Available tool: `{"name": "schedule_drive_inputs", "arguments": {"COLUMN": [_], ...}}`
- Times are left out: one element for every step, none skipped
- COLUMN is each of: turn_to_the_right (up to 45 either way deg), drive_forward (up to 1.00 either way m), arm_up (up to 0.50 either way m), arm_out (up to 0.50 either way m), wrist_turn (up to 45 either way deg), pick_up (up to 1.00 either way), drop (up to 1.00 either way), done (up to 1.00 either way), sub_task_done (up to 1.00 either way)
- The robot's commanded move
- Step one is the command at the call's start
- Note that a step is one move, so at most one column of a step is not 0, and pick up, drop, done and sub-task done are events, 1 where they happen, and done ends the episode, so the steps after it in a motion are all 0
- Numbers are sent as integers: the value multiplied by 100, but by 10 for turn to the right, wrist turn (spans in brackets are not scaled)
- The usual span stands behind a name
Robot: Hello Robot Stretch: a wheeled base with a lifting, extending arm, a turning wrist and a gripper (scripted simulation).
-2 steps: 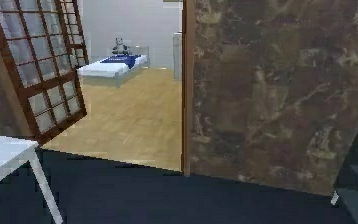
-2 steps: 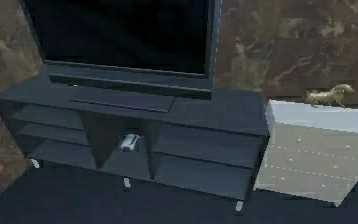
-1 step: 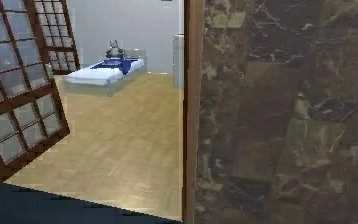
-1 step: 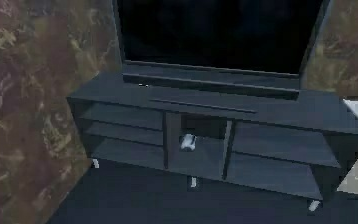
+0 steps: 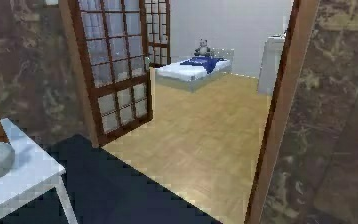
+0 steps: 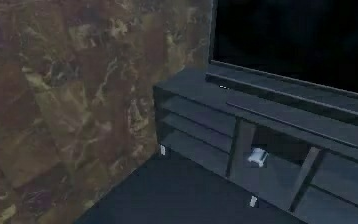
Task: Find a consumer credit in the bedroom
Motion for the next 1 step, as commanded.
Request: {"name": "schedule_drive_inputs", "arguments": {"turn_to_the_right": [0], "drive_forward": [100], "arm_up": [0], "arm_out": [0], "wrist_turn": [0], "pick_up": [0], "drop": [0], "done": [0], "sub_task_done": [0]}}
